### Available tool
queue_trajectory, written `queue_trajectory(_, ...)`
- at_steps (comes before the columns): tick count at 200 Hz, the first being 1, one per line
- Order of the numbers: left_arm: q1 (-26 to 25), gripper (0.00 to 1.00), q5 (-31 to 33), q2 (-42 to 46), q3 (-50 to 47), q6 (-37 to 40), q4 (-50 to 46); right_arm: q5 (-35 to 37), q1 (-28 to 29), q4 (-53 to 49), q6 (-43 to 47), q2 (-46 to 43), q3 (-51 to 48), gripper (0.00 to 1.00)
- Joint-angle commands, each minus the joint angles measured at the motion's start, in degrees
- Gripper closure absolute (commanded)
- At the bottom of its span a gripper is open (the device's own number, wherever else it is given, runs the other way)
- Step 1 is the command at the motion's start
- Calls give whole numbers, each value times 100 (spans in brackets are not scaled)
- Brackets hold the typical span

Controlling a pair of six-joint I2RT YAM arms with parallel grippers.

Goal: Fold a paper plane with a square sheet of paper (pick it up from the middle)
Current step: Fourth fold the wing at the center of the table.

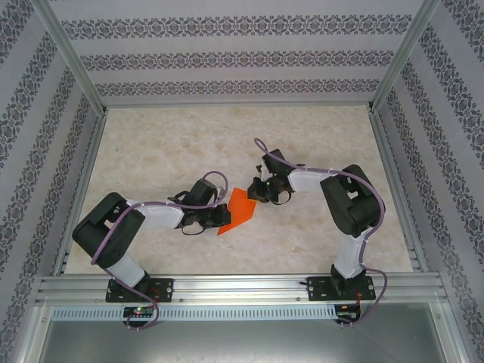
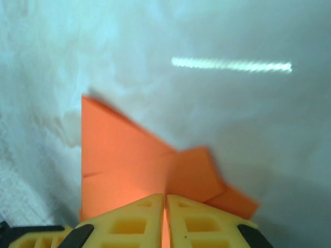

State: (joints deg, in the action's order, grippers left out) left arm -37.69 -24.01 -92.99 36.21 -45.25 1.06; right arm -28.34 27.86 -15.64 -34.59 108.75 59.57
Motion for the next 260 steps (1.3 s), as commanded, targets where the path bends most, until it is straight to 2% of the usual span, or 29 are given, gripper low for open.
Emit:
queue_trajectory(1,-54,100,468,-163,-407,153,-1240,378,-316,-342,358,300,344,88)
queue_trajectory(41,-54,100,452,-47,-400,168,-1266,213,-580,-633,521,52,552,86)
queue_trajectory(87,-54,100,235,194,-150,173,-1297,42,48,-404,160,-841,115,84)
queue_trajectory(126,-54,97,158,682,221,205,-1538,38,745,154,-284,-519,-118,85)
queue_trajectory(185,-37,84,853,1556,553,390,-2382,118,887,362,-394,93,-227,86)
queue_trajectory(221,34,72,1056,1234,801,644,-2628,57,879,241,-323,-302,-191,83)
queue_trajectory(260,50,66,1129,549,1266,946,-2870,199,808,14,-281,-1048,-403,75)
